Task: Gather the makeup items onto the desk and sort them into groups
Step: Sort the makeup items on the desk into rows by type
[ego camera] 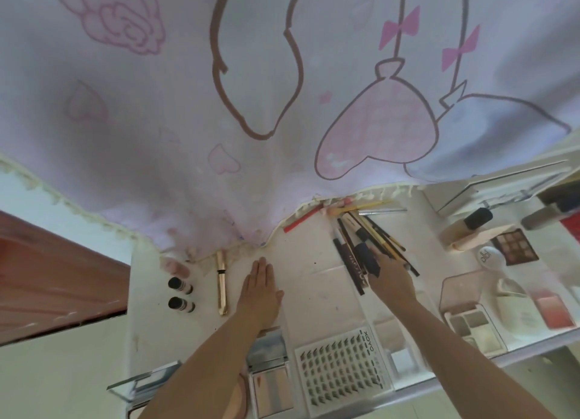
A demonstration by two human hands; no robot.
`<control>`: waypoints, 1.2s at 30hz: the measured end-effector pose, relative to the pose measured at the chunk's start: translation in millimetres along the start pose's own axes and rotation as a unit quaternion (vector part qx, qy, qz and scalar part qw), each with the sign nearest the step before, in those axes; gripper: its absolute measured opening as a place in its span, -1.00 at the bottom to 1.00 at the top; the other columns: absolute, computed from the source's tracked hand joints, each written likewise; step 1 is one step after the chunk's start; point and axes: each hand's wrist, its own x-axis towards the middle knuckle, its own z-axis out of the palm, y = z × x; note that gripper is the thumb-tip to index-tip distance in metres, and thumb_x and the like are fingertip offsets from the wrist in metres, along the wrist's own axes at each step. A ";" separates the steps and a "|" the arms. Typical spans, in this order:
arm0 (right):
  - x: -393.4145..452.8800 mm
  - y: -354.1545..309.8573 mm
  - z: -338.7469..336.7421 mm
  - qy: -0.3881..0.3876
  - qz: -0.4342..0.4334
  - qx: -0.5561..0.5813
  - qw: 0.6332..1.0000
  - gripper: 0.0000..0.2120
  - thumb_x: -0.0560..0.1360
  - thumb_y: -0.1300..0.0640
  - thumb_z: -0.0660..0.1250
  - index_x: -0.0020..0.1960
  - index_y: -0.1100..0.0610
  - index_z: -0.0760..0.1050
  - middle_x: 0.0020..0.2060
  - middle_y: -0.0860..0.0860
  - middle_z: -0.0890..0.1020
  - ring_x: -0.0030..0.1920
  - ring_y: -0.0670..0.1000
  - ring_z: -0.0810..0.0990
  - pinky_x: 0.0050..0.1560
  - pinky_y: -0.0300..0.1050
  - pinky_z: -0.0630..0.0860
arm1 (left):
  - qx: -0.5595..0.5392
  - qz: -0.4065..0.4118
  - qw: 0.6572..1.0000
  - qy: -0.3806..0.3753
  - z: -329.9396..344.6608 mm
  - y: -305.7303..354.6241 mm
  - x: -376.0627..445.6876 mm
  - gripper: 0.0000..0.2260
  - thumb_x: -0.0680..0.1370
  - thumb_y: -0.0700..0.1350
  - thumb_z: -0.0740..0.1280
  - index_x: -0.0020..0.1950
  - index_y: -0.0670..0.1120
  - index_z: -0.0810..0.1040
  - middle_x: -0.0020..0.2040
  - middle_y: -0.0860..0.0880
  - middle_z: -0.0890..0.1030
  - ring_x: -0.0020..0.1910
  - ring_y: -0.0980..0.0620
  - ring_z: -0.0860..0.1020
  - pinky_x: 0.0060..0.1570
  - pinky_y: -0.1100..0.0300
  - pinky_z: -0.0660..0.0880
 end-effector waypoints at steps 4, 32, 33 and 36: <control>-11.8 -8.2 -18.3 0.052 -0.075 0.042 0.995 -0.73 0.46 0.23 0.30 0.15 0.23 0.47 -0.03 0.12 0.61 -0.11 0.04 0.53 -0.13 -0.26 0.38 | -0.056 0.005 0.998 -0.004 -25.5 4.8 -6.7 -0.45 0.63 0.04 -0.04 0.48 -0.22 -0.16 0.52 -0.17 -0.17 0.50 -0.08 -0.14 0.46 0.10 -0.08; -102.8 -153.5 -36.2 -0.054 -0.430 0.070 0.898 -0.76 0.44 0.24 0.34 0.11 0.15 0.53 -0.05 0.01 0.59 -0.11 -0.12 0.46 -0.13 -0.57 0.33 | -0.493 0.131 0.824 0.246 -124.6 -73.4 -152.2 -0.78 0.47 -0.30 0.33 -0.15 0.04 0.51 -0.28 0.09 0.62 -0.39 0.26 0.58 -0.34 0.46 0.47; -102.9 -155.9 -31.5 -0.063 -0.429 0.068 0.899 -0.76 0.44 0.23 0.34 0.11 0.14 0.52 -0.04 0.02 0.59 -0.10 -0.11 0.46 -0.12 -0.54 0.32 | -0.485 0.125 0.830 0.244 -122.9 -77.6 -152.5 -0.78 0.47 -0.29 0.34 -0.15 0.05 0.51 -0.28 0.09 0.62 -0.39 0.26 0.58 -0.32 0.43 0.50; -102.6 -163.9 -14.2 -0.085 -0.426 0.064 0.898 -0.76 0.44 0.23 0.34 0.10 0.13 0.52 -0.02 0.03 0.59 -0.11 -0.10 0.46 -0.11 -0.47 0.32 | -0.463 0.106 0.852 0.220 -118.6 -90.1 -153.9 -0.78 0.46 -0.27 0.35 -0.18 0.08 0.51 -0.28 0.11 0.62 -0.37 0.26 0.58 -0.22 0.38 0.54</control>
